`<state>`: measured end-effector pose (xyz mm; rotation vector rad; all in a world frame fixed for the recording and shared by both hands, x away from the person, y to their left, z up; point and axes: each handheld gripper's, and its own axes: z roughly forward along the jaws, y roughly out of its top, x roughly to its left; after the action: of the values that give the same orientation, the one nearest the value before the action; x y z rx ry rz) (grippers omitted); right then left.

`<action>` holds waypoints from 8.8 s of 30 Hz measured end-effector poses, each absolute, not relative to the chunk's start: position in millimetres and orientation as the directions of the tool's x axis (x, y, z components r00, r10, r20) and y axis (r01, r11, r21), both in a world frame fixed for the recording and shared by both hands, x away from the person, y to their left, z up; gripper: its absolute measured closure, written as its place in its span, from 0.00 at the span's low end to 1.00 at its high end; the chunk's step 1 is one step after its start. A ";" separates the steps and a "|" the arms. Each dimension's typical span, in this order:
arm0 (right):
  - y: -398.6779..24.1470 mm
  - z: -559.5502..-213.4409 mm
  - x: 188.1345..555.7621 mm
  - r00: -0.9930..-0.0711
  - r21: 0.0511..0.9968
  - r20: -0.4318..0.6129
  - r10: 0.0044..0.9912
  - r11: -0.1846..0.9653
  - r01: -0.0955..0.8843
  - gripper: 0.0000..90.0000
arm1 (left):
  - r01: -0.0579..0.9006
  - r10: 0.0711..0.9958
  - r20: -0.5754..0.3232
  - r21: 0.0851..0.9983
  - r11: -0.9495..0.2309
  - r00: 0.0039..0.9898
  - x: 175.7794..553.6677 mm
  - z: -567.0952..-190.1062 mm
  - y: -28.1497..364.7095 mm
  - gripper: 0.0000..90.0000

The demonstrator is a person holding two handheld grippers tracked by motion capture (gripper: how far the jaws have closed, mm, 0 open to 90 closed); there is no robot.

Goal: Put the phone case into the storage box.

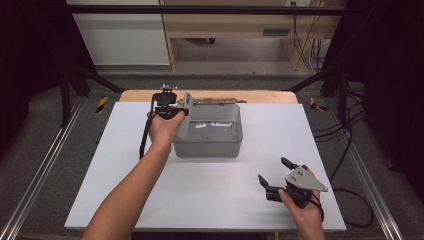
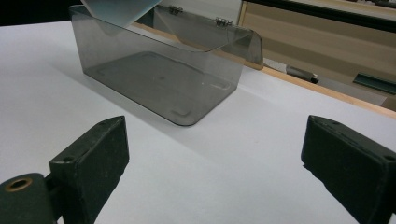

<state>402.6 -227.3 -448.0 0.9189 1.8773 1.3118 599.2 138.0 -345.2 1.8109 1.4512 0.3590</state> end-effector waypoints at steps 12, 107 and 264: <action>-226.7 -448.9 403.4 -0.545 0.952 -0.120 0.829 0.252 0.173 0.09 | 0.716 0.927 -0.245 0.697 -0.036 0.285 600.4 -348.3 134.6 0.90; -225.0 -450.6 403.9 -0.559 0.944 -0.137 0.818 0.279 0.178 0.09 | 0.789 0.918 -0.308 0.614 -0.009 0.250 602.8 -394.8 120.0 0.90; -220.6 -452.6 406.0 -0.571 0.938 -0.134 0.810 0.290 0.191 0.09 | 0.708 0.948 -0.008 0.666 -0.233 0.319 600.3 -376.7 119.9 0.76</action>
<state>406.0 -220.6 -452.6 0.8928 1.9452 1.2906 600.3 119.9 -376.7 2.0204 1.4560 0.5466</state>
